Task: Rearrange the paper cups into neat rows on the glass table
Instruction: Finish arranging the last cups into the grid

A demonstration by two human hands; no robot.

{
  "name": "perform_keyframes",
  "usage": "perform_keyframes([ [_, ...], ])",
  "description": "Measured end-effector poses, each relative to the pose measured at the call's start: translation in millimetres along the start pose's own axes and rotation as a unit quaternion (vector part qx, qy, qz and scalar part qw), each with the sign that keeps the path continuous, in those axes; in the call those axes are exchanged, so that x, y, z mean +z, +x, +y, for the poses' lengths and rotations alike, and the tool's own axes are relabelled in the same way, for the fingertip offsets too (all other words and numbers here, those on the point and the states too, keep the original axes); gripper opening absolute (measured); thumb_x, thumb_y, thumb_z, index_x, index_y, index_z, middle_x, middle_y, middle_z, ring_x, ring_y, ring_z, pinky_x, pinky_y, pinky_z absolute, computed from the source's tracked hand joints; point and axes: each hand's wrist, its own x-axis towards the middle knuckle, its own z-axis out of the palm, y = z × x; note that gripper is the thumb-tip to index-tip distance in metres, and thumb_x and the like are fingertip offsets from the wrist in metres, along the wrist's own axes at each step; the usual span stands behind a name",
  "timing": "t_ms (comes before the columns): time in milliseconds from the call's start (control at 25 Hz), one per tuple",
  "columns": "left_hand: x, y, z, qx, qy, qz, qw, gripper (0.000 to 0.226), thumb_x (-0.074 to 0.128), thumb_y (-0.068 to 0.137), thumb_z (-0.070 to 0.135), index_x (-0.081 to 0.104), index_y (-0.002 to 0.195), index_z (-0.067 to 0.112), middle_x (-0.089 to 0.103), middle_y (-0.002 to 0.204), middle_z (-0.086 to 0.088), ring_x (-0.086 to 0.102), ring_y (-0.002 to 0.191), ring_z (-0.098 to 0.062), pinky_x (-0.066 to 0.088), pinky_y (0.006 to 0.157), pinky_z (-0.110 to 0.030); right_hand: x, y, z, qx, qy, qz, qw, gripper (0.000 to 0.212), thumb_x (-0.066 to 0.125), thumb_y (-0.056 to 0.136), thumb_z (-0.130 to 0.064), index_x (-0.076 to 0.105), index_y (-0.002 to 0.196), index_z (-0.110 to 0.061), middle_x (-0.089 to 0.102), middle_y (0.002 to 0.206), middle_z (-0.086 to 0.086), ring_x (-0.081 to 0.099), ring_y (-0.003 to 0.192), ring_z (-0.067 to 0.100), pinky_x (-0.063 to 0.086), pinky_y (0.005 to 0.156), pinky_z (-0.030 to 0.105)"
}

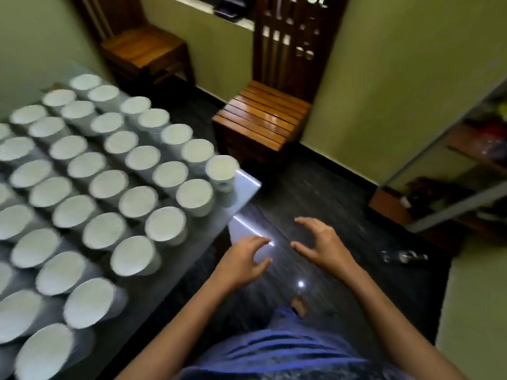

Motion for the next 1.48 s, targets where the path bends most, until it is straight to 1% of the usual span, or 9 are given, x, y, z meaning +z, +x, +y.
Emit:
perform_keyframes([
  [160, 79, 48, 15, -0.063, 0.012, -0.165, 0.984, 0.052, 0.065, 0.083, 0.029, 0.050, 0.129, 0.009, 0.053, 0.131, -0.008, 0.048, 0.122, -0.017, 0.030, 0.101, -0.019, -14, -44, 115, 0.096, -0.038, -0.140, 0.985, 0.064, 0.063, 0.086, -0.031, 0.035, 0.139, -0.008, 0.032, 0.148, 0.008, 0.030, 0.136, 0.015, 0.015, 0.109, 0.016],
  [240, 96, 79, 25, -0.077, 0.024, -0.207, 0.975, 0.053, 0.066, 0.082, 0.029, 0.051, 0.128, 0.009, 0.054, 0.130, -0.009, 0.049, 0.121, -0.018, 0.030, 0.099, -0.020, -22, -50, 149, 0.125, -0.036, -0.188, 0.974, 0.064, 0.060, 0.087, -0.031, 0.032, 0.141, -0.010, 0.029, 0.150, 0.007, 0.028, 0.137, 0.014, 0.013, 0.108, 0.014],
  [560, 97, 219, 17, -0.094, 0.031, -0.210, 0.973, 0.044, 0.065, 0.080, 0.030, 0.058, 0.120, 0.010, 0.062, 0.118, -0.010, 0.055, 0.112, -0.022, 0.037, 0.091, -0.025, -67, 52, 214, 0.170, 0.012, -0.215, 0.962, 0.058, 0.060, 0.087, -0.031, 0.037, 0.138, -0.014, 0.039, 0.143, 0.003, 0.034, 0.132, 0.017, 0.019, 0.098, 0.012],
  [640, 88, 259, 8, -0.103, 0.027, -0.198, 0.974, 0.044, 0.064, 0.081, 0.034, 0.059, 0.118, 0.012, 0.062, 0.117, -0.009, 0.055, 0.111, -0.022, 0.038, 0.088, -0.025, -84, 101, 230, 0.156, -0.006, -0.227, 0.961, 0.058, 0.059, 0.088, -0.032, 0.036, 0.138, -0.014, 0.038, 0.143, 0.003, 0.033, 0.132, 0.017, 0.020, 0.098, 0.013],
  [800, 53, 332, -6, -0.137, -0.006, -0.135, 0.981, 0.037, 0.068, 0.079, 0.027, 0.063, 0.113, 0.013, 0.066, 0.112, -0.009, 0.059, 0.105, -0.020, 0.034, 0.079, -0.014, -124, 211, 238, 0.115, -0.049, -0.238, 0.963, 0.057, 0.059, 0.088, -0.032, 0.038, 0.137, -0.012, 0.040, 0.142, 0.005, 0.037, 0.130, 0.017, 0.023, 0.100, 0.016],
  [1000, 6, 377, -39, -0.224, -0.035, -0.037, 0.973, 0.044, 0.065, 0.082, 0.029, 0.058, 0.121, 0.011, 0.060, 0.121, -0.010, 0.054, 0.114, -0.021, 0.035, 0.093, -0.021, -143, 363, 205, 0.009, -0.087, -0.277, 0.957, 0.057, 0.061, 0.086, -0.032, 0.041, 0.136, -0.013, 0.042, 0.140, 0.006, 0.037, 0.130, 0.019, 0.026, 0.102, 0.021],
  [1120, -13, 381, -58, -0.307, -0.066, -0.002, 0.949, 0.048, 0.063, 0.084, 0.036, 0.054, 0.125, 0.015, 0.057, 0.126, -0.005, 0.050, 0.119, -0.016, 0.036, 0.098, -0.023, -134, 435, 184, -0.063, -0.110, -0.334, 0.934, 0.056, 0.063, 0.085, -0.031, 0.042, 0.135, -0.016, 0.045, 0.137, 0.007, 0.040, 0.127, 0.020, 0.030, 0.098, 0.021],
  [1280, -31, 387, -76, -0.411, -0.120, 0.088, 0.899, 0.048, 0.066, 0.082, 0.034, 0.056, 0.124, 0.012, 0.057, 0.126, -0.008, 0.052, 0.118, -0.019, 0.038, 0.099, -0.026, -110, 528, 152, -0.170, -0.165, -0.421, 0.876, 0.057, 0.064, 0.084, -0.030, 0.044, 0.134, -0.012, 0.047, 0.136, 0.008, 0.042, 0.127, 0.021, 0.029, 0.100, 0.022],
  [1480, -50, 384, -96, -0.495, -0.199, 0.140, 0.834, 0.049, 0.067, 0.081, 0.032, 0.056, 0.124, 0.012, 0.059, 0.124, -0.007, 0.055, 0.112, -0.017, 0.037, 0.087, -0.017, -74, 591, 107, -0.223, -0.192, -0.493, 0.819, 0.055, 0.064, 0.084, -0.030, 0.044, 0.133, -0.013, 0.049, 0.133, 0.010, 0.046, 0.122, 0.021, 0.033, 0.098, 0.023],
])
